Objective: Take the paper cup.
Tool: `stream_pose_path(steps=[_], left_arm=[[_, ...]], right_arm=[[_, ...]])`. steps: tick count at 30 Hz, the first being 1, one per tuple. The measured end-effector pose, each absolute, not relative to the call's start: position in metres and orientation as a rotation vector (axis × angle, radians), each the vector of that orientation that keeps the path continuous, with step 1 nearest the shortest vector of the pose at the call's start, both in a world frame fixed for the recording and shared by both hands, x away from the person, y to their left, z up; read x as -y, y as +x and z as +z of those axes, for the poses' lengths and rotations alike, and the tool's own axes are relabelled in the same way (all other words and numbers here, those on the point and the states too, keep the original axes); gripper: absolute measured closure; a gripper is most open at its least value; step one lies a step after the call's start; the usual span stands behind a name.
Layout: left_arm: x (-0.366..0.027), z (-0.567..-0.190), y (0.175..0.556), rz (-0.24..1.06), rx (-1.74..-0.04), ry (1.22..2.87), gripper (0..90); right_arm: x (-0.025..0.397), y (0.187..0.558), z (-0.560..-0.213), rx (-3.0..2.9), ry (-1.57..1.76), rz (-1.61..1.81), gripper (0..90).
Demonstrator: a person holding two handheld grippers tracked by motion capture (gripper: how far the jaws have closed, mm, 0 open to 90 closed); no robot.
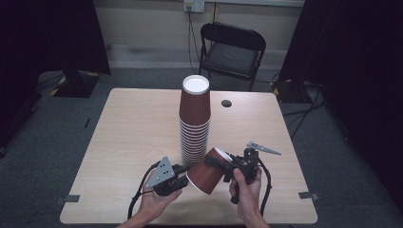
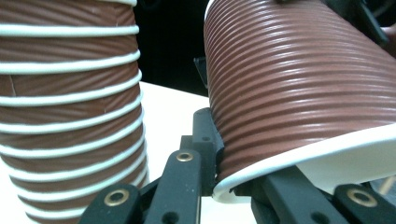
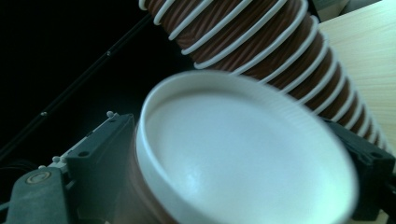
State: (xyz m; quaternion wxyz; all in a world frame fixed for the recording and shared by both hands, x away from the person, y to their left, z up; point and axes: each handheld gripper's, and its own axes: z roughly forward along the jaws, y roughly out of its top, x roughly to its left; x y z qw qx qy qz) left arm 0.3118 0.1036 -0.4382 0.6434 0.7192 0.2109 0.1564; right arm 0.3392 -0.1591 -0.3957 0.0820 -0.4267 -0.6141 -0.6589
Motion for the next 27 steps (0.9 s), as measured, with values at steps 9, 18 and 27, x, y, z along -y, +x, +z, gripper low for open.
stream_pose_path(steps=[9, 18, 27], left_arm=[[-0.113, -0.437, 0.315, 0.247, -0.539, 1.757, 83.9], [-0.122, -0.436, 0.319, 0.133, -0.59, 1.84, 83.7], [-0.132, -0.431, 0.324, 0.062, -0.648, 1.904, 83.9]], right_arm=[[0.167, 0.344, -0.396, 1.878, -1.272, -1.985, 12.6], [0.168, 0.341, -0.388, 2.055, -1.202, -2.02, 16.1], [0.168, 0.339, -0.382, 2.221, -1.157, -1.997, 18.1]])
